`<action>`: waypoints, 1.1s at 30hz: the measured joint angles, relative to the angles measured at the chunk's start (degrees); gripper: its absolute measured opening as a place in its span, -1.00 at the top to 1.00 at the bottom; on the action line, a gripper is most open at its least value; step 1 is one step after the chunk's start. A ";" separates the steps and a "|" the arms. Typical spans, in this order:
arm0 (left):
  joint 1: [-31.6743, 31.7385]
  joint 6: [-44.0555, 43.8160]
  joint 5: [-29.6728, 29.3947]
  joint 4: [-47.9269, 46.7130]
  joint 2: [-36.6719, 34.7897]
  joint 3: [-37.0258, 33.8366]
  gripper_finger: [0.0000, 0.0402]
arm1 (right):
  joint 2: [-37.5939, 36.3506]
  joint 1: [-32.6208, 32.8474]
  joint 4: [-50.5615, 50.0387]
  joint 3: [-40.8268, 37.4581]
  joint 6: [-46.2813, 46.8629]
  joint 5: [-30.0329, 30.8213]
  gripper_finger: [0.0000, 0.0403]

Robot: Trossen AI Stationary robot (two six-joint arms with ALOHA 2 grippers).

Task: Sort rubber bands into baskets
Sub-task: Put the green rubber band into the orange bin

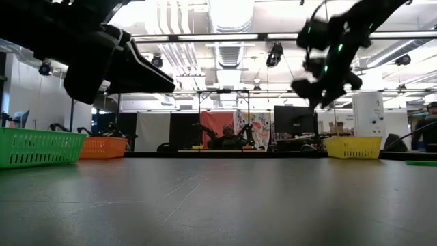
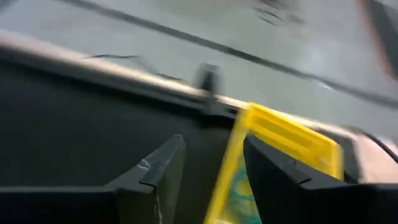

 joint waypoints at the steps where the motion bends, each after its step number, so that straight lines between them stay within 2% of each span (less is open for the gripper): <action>1: 0.21 0.02 0.01 0.01 0.00 -0.01 0.35 | -1.44 2.42 -0.40 -0.04 -1.77 -1.86 0.20; 4: 1.00 0.00 0.03 0.01 0.00 -0.01 0.35 | -4.81 10.74 -5.42 -0.26 -1.54 -10.23 0.24; 9: 2.01 -0.74 0.14 0.02 0.00 -0.03 0.35 | -5.89 23.16 -22.76 -0.33 12.07 -28.06 0.34; 13: 2.08 -0.84 0.20 0.09 0.00 -0.05 0.35 | -3.41 30.47 -41.02 -0.59 21.05 -32.17 0.38; 15: 2.08 -0.84 0.25 0.24 0.00 -0.05 0.35 | -1.86 32.64 -46.53 -1.06 23.14 -33.97 0.39; 20: 2.09 -0.84 0.27 0.42 0.00 -0.05 0.35 | 1.00 33.31 -45.37 -2.97 21.38 -36.57 0.37; 28: 2.19 -0.68 0.27 0.41 0.00 -0.05 0.35 | 6.29 27.37 -43.76 -5.01 11.99 -36.52 0.14; 33: 2.28 -0.66 0.27 0.39 0.00 -0.05 0.35 | 8.51 24.71 -41.92 -5.01 7.49 -36.86 0.10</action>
